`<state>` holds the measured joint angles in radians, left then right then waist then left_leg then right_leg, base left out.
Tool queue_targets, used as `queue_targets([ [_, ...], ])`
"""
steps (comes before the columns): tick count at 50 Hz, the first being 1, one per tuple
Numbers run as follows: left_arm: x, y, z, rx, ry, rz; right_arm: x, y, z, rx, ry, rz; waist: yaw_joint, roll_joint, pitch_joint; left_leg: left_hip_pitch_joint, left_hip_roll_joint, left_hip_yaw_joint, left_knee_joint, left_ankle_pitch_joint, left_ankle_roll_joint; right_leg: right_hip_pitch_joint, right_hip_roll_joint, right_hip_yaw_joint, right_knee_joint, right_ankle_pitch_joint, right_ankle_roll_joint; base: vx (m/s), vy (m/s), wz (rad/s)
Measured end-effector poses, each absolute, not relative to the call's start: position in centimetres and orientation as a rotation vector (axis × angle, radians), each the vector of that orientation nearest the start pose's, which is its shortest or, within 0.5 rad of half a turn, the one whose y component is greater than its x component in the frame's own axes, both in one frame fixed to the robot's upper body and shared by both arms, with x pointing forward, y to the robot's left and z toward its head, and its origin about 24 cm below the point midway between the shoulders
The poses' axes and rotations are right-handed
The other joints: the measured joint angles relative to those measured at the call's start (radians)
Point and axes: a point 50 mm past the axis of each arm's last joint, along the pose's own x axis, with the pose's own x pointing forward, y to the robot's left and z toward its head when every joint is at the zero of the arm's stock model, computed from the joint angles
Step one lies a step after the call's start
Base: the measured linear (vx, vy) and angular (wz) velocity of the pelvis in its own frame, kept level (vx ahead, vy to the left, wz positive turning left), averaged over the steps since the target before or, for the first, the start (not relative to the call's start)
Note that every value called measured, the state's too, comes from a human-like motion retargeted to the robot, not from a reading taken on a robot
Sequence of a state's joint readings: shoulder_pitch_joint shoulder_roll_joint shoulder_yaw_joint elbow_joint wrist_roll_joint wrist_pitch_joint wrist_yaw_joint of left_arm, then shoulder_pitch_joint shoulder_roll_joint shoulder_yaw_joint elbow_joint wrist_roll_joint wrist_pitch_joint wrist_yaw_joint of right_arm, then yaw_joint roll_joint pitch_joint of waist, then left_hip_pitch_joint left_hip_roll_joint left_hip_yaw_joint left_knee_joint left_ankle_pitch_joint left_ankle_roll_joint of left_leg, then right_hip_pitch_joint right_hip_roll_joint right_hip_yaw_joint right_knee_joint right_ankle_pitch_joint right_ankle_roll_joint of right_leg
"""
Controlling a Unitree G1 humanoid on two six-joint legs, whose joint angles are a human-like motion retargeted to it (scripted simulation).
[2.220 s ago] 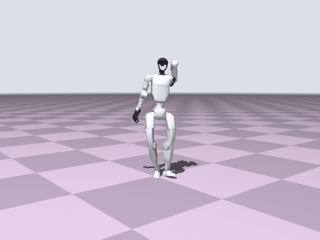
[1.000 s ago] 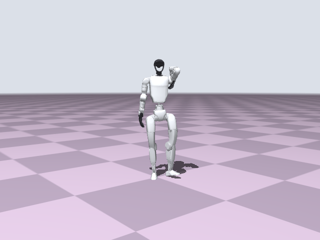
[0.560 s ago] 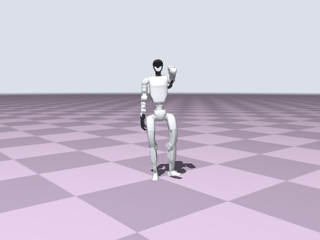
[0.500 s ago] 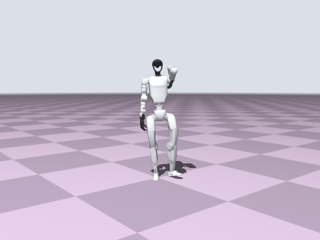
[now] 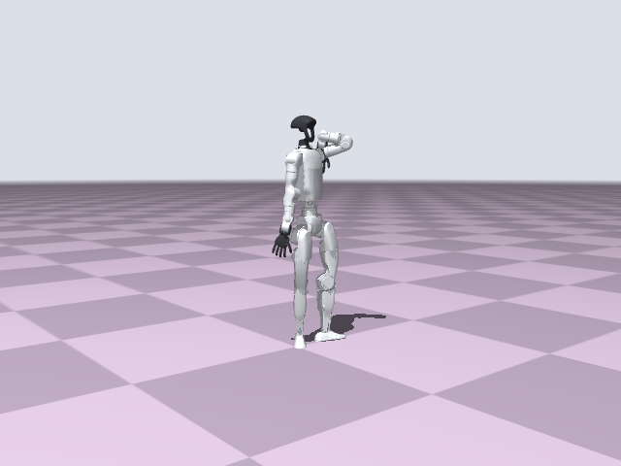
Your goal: In place motions
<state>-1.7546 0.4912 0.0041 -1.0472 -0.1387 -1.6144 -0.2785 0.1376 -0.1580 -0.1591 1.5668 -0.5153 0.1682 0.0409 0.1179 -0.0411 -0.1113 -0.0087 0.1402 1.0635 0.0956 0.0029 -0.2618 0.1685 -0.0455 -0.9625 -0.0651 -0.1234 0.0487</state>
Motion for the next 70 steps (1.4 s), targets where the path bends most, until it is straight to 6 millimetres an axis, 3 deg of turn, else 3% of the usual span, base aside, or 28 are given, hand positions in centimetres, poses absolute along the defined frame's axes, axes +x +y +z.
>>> queue_targets([
  [3,3.9,14.4,26.6,-0.171,1.843,0.278,-5.7,-21.3,-17.1,-0.360,1.854,0.177,0.028,0.003,-0.016,0.010,-0.026,0.016,-0.028,-0.020,0.009,0.016,-0.006,-0.013,0.011,-0.003,0.017,0.31,0.20,0.32],
  [11,4.0,14.4,26.3,-0.231,1.891,0.276,-0.2,-19.0,-18.1,-0.322,1.645,0.246,0.072,0.000,-0.044,0.009,-0.097,-0.063,-0.077,-0.065,0.033,0.044,-0.046,-0.059,0.034,0.022,0.051,0.25,0.18,0.34],
  [17,3.9,14.5,26.6,-0.196,1.837,0.201,2.3,-17.6,-18.2,-0.328,1.533,0.351,0.085,0.000,-0.047,0.006,-0.123,-0.158,-0.092,-0.109,0.056,0.079,-0.074,-0.109,0.111,0.106,0.028,0.26,0.21,0.68],
  [20,3.8,14.6,26.8,-0.138,1.785,0.153,2.3,-17.8,-18.1,-0.363,1.515,0.389,0.045,0.044,-0.035,0.016,-0.080,-0.217,-0.095,-0.114,0.067,0.085,-0.077,-0.104,0.234,0.211,-0.057,0.27,0.19,1.61],
  [23,3.7,14.6,27.0,-0.095,1.734,0.119,1.8,-18.3,-18.1,-0.413,1.519,0.391,-0.001,0.106,-0.002,0.036,-0.015,-0.294,-0.092,-0.113,0.072,0.065,-0.067,-0.031,0.389,0.243,-0.127,0.22,0.15,1.76],
  [26,3.6,14.6,27.2,-0.079,1.688,0.085,1.0,-19.1,-18.1,-0.452,1.551,0.369,-0.052,0.136,0.051,0.052,0.005,-0.380,-0.078,-0.117,0.083,-0.027,-0.055,0.200,0.547,0.228,-0.072,0.15,0.01,1.79],
  [28,3.6,14.6,27.3,-0.076,1.661,0.077,0.5,-19.5,-18.0,-0.469,1.578,0.354,-0.075,0.126,0.081,0.053,-0.007,-0.422,-0.068,-0.121,0.092,-0.105,-0.023,0.387,0.611,0.192,-0.025,0.11,-0.10,1.51],
  [30,3.5,14.5,27.3,-0.075,1.644,0.082,0.1,-19.4,-18.0,-0.475,1.596,0.353,-0.073,0.106,0.094,0.050,-0.020,-0.440,-0.062,-0.126,0.097,-0.144,-0.013,0.474,0.609,0.155,-0.015,0.14,-0.12,0.82],
  [33,3.5,14.5,27.4,-0.070,1.626,0.089,-0.5,-19.3,-18.0,-0.478,1.615,0.351,-0.077,0.073,0.109,0.043,-0.045,-0.486,-0.056,-0.129,0.102,-0.192,0.001,0.561,0.553,0.088,-0.028,0.13,-0.12,0.80],
  [37,3.5,14.5,27.4,-0.057,1.627,0.109,-1.5,-19.0,-18.0,-0.471,1.652,0.354,-0.092,0.014,0.117,0.036,-0.110,-0.556,-0.051,-0.137,0.112,-0.241,0.033,0.740,0.404,0.025,0.004,0.13,-0.11,0.98],
  [40,3.5,14.5,27.3,-0.047,1.648,0.133,-2.6,-18.4,-18.0,-0.453,1.690,0.368,-0.097,-0.043,0.105,0.045,-0.164,-0.599,-0.050,-0.149,0.119,-0.249,0.040,0.833,0.280,0.032,0.030,0.12,-0.05,0.86],
  [41,3.6,14.5,27.3,-0.045,1.661,0.139,-3.1,-18.2,-18.0,-0.447,1.706,0.374,-0.101,-0.057,0.096,0.047,-0.177,-0.619,-0.051,-0.150,0.118,-0.240,0.050,0.871,0.249,0.043,0.002,0.17,-0.01,0.75],
  [48,3.8,14.6,26.9,-0.033,1.765,0.171,-5.5,-16.9,-17.7,-0.374,1.813,0.397,-0.013,-0.073,0.002,0.062,-0.198,-0.652,-0.057,-0.171,0.112,-0.168,0.020,0.752,0.146,0.062,-0.016,0.14,0.02,0.26],
  [55,3.9,14.8,26.6,-0.089,1.849,0.185,-3.0,-16.1,-18.1,-0.336,1.735,0.370,-0.027,-0.038,-0.066,0.065,-0.191,-0.691,-0.061,-0.191,0.108,-0.127,0.032,0.713,0.105,0.049,-0.022,0.05,0.02,0.26],
  [63,3.9,15.0,26.5,-0.069,1.890,0.169,-0.4,-14.6,-18.3,-0.291,1.651,0.426,-0.013,-0.030,-0.085,0.049,-0.188,-0.727,-0.058,-0.200,0.109,-0.116,0.031,0.677,0.089,0.044,-0.027,-0.01,-0.05,0.22],
  [70,3.9,15.0,26.7,-0.065,1.832,0.136,0.1,-14.5,-18.3,-0.361,1.626,0.512,-0.003,-0.034,-0.086,0.029,-0.187,-0.754,-0.054,-0.206,0.111,-0.115,0.026,0.650,0.081,0.042,-0.028,-0.01,-0.03,0.17],
])
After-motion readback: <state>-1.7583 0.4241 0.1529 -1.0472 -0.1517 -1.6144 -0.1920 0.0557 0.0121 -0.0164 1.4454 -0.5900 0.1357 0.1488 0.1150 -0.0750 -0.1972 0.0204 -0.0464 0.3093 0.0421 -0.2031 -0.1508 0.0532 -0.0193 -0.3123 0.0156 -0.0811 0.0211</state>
